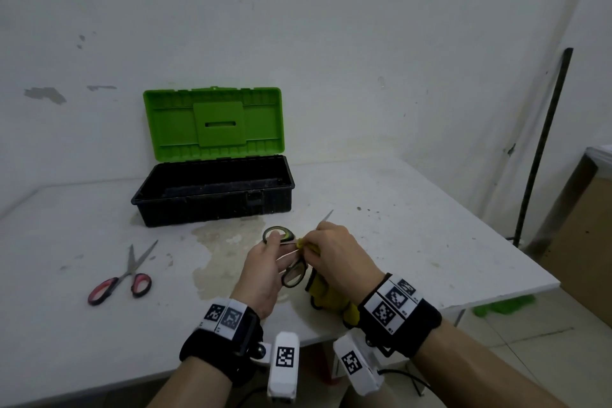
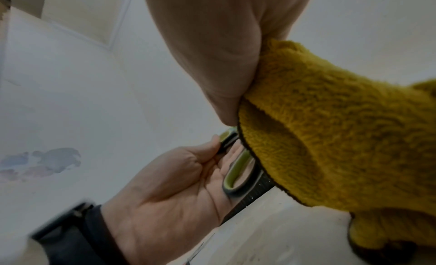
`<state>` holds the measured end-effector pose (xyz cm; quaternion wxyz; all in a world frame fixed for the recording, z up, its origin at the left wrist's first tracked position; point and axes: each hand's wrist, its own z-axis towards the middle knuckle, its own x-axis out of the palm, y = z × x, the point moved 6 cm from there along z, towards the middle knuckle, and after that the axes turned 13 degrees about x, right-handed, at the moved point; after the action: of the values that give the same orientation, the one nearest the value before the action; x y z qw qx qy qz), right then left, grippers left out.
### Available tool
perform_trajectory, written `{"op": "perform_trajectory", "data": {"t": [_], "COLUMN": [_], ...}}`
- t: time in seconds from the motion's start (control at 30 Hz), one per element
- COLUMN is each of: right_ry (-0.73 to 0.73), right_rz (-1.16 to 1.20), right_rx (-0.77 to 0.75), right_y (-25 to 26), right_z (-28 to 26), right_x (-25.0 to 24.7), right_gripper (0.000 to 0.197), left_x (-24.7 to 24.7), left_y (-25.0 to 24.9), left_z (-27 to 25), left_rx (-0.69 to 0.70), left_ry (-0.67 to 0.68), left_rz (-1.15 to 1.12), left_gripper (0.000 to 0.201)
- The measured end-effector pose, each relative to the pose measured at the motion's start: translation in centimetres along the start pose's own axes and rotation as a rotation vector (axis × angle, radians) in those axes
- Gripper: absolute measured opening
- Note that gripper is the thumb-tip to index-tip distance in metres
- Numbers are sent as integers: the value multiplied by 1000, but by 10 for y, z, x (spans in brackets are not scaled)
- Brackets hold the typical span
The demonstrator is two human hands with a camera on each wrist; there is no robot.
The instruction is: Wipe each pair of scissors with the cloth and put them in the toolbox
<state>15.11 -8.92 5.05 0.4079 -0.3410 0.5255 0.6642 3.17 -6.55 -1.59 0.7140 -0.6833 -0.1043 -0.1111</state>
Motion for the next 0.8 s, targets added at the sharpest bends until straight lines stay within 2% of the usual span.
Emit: {"op": "perform_trajectory", "data": {"t": [0.1,0.27,0.33,0.43,0.6,0.67,0.8], "right_ry": [11,-51,-79,-29,-101,-126,-62], "right_rz": [25,2,55,67,79,107,94], "right_rx": [-70,12,-18,-63,21,-2,-55], "right_y": [11,-4,-5,6,-13,-14,-3], "right_z": [-4,1,2,-3,2,2,-1], "right_x": [4,1,-3,1,-5,-9,1], "right_gripper": [23,24,23,22,20,19,20], "left_x": [4,0,-1,5,1,0,6], "left_y": [1,-1,-2,0,-2,-1,0], "left_z": [-1,1,3,1,1,2,2], "left_rx": [6,19,22,19,27,25,21], "left_ry": [23,-7,-12,15,2,-4,27], "left_rz": [11,-15,-21,-25,-32,-28,-20], "left_gripper": [40,35,35,37,35,35,39]}}
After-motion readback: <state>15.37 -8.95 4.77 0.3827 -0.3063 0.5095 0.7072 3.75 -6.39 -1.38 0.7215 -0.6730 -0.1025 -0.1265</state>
